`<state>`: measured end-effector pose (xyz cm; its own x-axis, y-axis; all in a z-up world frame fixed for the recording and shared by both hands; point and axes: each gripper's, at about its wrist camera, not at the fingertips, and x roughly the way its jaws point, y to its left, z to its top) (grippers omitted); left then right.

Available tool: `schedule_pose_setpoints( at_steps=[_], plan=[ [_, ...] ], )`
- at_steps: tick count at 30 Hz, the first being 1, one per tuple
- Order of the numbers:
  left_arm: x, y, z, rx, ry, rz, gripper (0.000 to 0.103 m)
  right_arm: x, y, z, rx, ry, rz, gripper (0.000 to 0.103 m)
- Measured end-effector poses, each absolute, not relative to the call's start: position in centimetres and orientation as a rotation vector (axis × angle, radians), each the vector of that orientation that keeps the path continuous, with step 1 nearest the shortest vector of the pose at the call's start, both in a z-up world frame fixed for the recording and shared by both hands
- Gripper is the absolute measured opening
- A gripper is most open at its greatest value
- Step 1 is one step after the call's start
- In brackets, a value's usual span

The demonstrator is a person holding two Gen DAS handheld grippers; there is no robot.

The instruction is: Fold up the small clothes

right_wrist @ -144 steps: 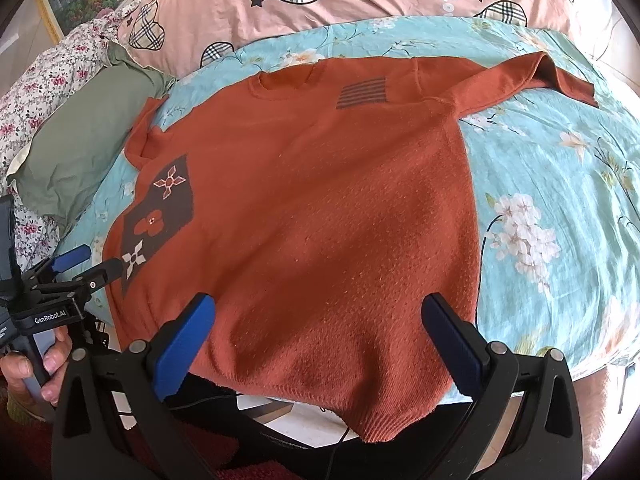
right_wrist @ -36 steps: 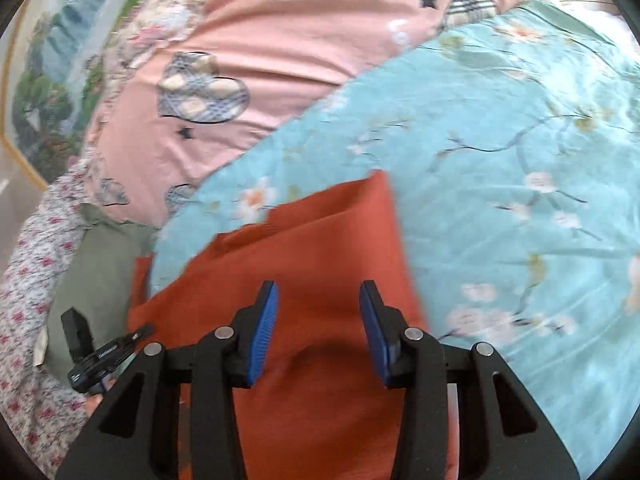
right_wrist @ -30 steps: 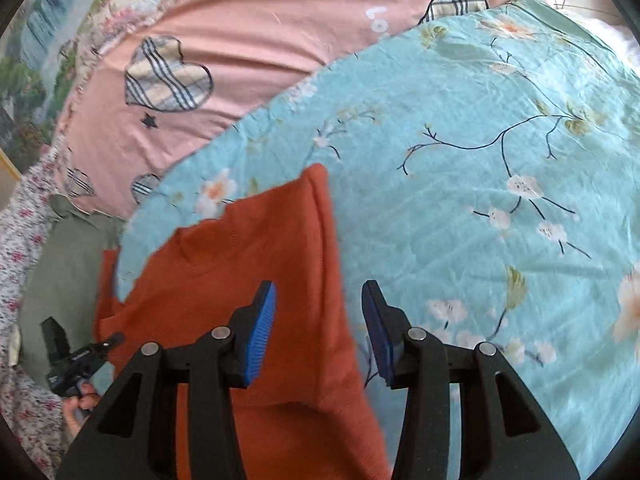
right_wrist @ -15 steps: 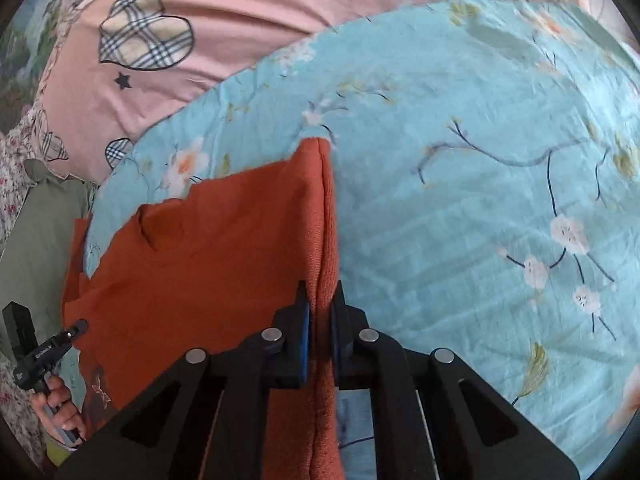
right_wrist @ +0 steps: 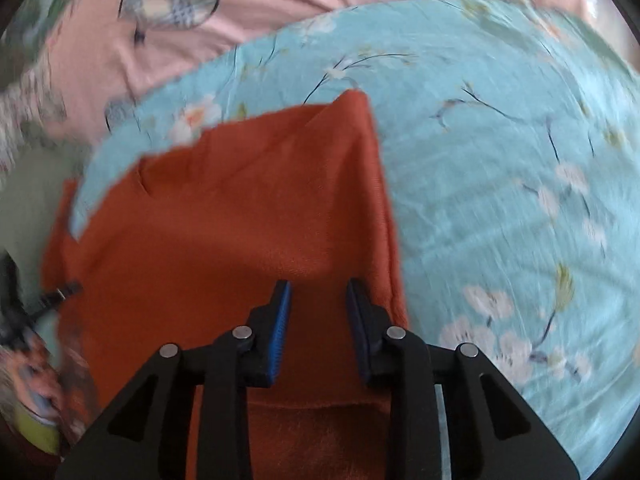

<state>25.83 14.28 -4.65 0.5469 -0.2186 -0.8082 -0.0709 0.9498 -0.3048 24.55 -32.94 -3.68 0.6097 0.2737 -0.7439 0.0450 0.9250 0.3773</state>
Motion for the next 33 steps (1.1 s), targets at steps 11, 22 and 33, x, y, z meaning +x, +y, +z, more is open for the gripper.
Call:
schedule_pose_setpoints(
  at_steps=[11, 22, 33],
  plan=[
    [33.7, 23.4, 0.9, -0.190, 0.885, 0.234, 0.049, 20.2, -26.8, -1.0, 0.394, 0.866, 0.383, 0.042],
    [47.8, 29.2, -3.3, -0.161, 1.079, 0.367, 0.027, 20.0, -24.7, -2.8, 0.363, 0.961, 0.417, 0.043],
    [37.3, 23.3, 3.6, -0.329, 0.754, 0.073, 0.002, 19.5, -24.0, -1.9, 0.373, 0.927, 0.455, 0.043]
  ],
)
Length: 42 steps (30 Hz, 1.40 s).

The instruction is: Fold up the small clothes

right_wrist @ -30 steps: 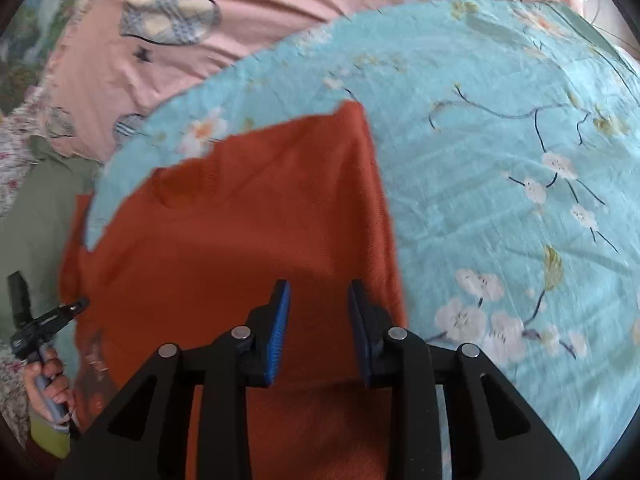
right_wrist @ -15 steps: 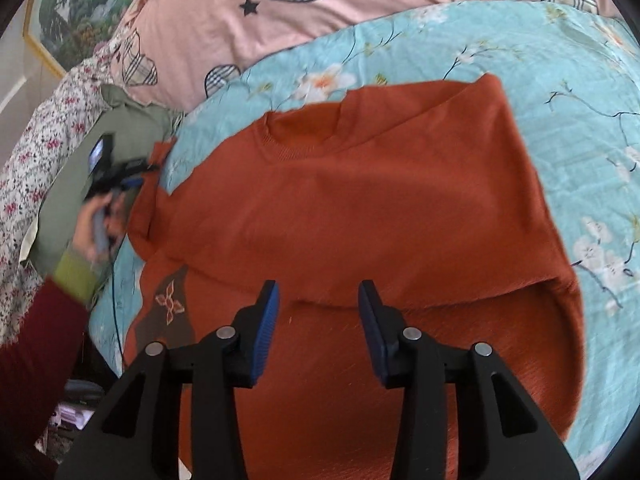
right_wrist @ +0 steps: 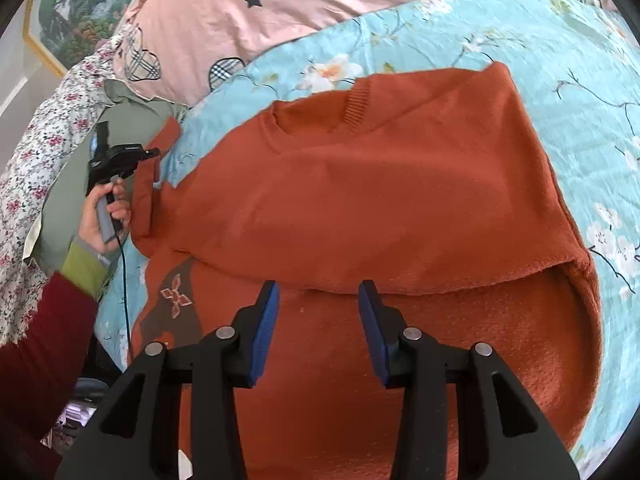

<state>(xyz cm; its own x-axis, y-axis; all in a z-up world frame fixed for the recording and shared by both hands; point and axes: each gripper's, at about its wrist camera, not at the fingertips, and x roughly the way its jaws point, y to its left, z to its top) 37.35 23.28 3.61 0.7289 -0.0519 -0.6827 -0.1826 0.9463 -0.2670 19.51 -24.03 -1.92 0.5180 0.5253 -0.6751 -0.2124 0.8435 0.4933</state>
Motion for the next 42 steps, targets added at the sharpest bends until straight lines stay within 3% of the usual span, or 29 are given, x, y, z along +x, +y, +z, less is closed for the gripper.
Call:
schedule_pose_setpoints(
  at_steps=[11, 21, 23, 25, 27, 30, 33, 37, 42],
  plan=[
    [27.2, 4.2, 4.6, -0.335, 0.675, -0.299, 0.002, 18.2, -24.8, -2.0, 0.414, 0.918, 0.437, 0.043],
    [28.2, -7.4, -3.4, -0.156, 0.885, -0.443, 0.004, 18.0, -27.1, -2.3, 0.481, 0.901, 0.373, 0.043],
    [27.8, -7.3, -4.4, -0.144, 0.922, -0.439, 0.006, 18.3, -27.0, -1.9, 0.474, 0.894, 0.368, 0.043],
    [26.9, -6.5, -4.6, -0.153, 0.944, -0.448, 0.016, 18.7, -26.6, -1.5, 0.467, 0.883, 0.376, 0.043],
    [25.3, -5.2, -4.5, -0.156, 0.938, -0.441, 0.038, 19.5, -26.0, -1.2, 0.455, 0.876, 0.389, 0.043],
    [22.8, -2.3, -3.8, -0.157, 0.920, -0.395, 0.052, 21.6, -24.8, -1.1, 0.458, 0.884, 0.404, 0.048],
    [20.3, 2.3, -3.3, -0.161, 0.885, -0.258, 0.052, 24.3, -23.0, -1.2, 0.469, 0.889, 0.434, 0.057],
    [19.4, 9.0, -3.2, -0.196, 0.833, -0.007, 0.060, 28.7, -20.5, -1.8, 0.471, 0.902, 0.468, 0.058],
    [20.5, 14.0, -6.1, -0.277, 0.915, 0.084, 0.060, 34.2, -17.8, -3.2, 0.495, 0.944, 0.491, 0.058]
  ],
)
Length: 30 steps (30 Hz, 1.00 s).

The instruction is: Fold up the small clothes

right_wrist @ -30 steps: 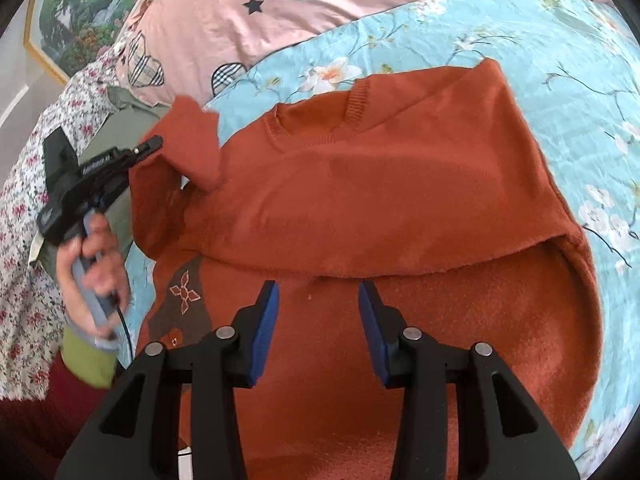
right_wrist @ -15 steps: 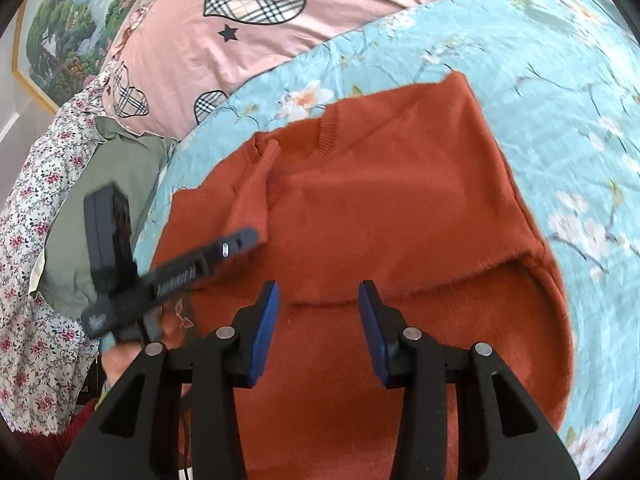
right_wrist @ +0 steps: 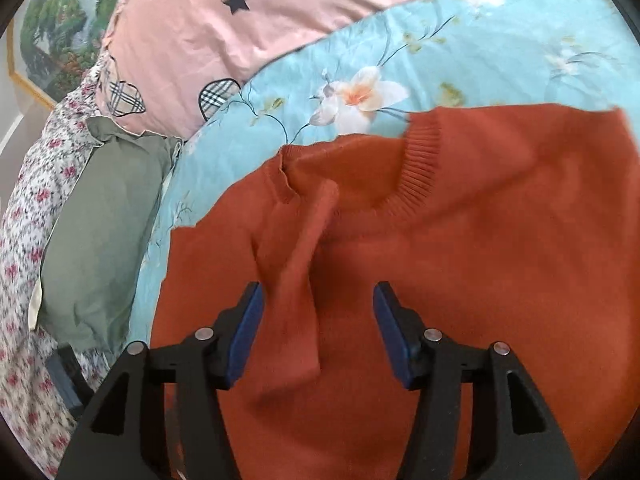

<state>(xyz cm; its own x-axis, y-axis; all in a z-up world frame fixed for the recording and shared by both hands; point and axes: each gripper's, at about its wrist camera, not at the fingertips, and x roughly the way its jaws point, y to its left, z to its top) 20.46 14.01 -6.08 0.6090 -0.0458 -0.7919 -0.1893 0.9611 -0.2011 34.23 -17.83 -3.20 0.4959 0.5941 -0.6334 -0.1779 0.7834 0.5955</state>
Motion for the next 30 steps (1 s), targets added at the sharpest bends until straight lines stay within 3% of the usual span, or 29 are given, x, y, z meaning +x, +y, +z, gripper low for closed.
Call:
schedule_pose_setpoints(
  at_steps=[2, 3, 4, 11, 19, 30],
  plan=[
    [20.6, 14.3, -6.7, -0.288, 0.928, 0.075, 0.060, 35.4, -16.8, -3.2, 0.462, 0.942, 0.489, 0.051],
    [20.7, 14.1, -6.8, -0.277, 0.928, 0.075, 0.060, 35.7, -16.5, -2.9, 0.446, 0.932, 0.492, 0.021],
    [20.8, 14.0, -6.9, -0.261, 0.928, 0.074, 0.060, 35.7, -16.6, -2.6, 0.446, 0.924, 0.492, 0.006],
    [22.3, 11.4, -6.7, -0.194, 0.930, 0.005, 0.063, 26.7, -24.7, 4.3, 0.541, 0.533, 0.391, 0.006],
    [20.7, 10.0, -6.9, -0.106, 0.929, -0.025, 0.062, 24.7, -29.0, -2.5, 0.582, 0.703, 0.234, 0.006],
    [20.5, 13.0, -7.3, -0.212, 0.935, -0.020, 0.056, 23.3, -29.3, 0.8, 0.502, 0.639, 0.197, 0.006]
  ],
)
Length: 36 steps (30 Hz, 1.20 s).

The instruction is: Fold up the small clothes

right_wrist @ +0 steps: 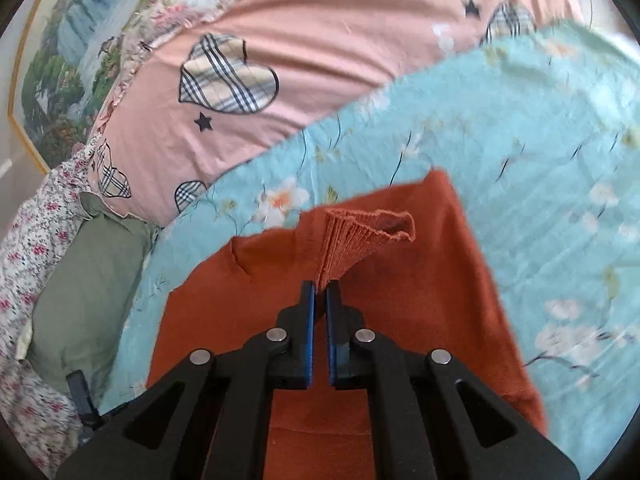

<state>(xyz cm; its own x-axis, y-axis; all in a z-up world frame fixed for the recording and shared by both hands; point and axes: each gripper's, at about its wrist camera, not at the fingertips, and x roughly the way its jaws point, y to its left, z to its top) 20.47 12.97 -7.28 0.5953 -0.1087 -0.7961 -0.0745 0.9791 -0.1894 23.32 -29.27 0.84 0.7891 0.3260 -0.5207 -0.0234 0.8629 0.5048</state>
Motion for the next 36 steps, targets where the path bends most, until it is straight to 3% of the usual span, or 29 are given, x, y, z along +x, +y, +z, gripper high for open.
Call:
schedule_pose_setpoints(
  at_steps=[8, 13, 16, 17, 22, 30, 36],
  plan=[
    [21.1, 16.2, -7.4, -0.416, 0.939, -0.010, 0.052, 24.6, -30.6, -5.0, 0.543, 0.876, 0.167, 0.009],
    [21.1, 20.3, -8.2, -0.713, 0.934, -0.079, 0.052, 22.6, -31.1, -4.1, 0.531, 0.862, 0.178, 0.026],
    [20.7, 21.2, -8.6, -0.788, 0.934, -0.104, 0.051, 20.6, -31.8, -3.4, 0.528, 0.847, 0.174, 0.029],
    [20.4, 21.3, -8.4, -0.786, 0.934, -0.099, 0.047, 19.8, -32.2, -3.1, 0.528, 0.841, 0.176, 0.029],
    [17.2, 21.5, -6.8, -0.692, 0.936, -0.115, 0.048, 15.1, -33.7, -1.8, 0.504, 0.809, 0.199, 0.033],
    [8.3, 19.7, -4.6, -0.459, 0.940, -0.184, 0.062, 6.7, -35.7, -2.1, 0.453, 0.823, 0.297, 0.037],
    [0.6, 17.5, -6.3, -0.332, 1.013, -0.271, 0.067, -1.4, -35.9, -5.2, 0.350, 0.934, 0.410, 0.040]
  ],
)
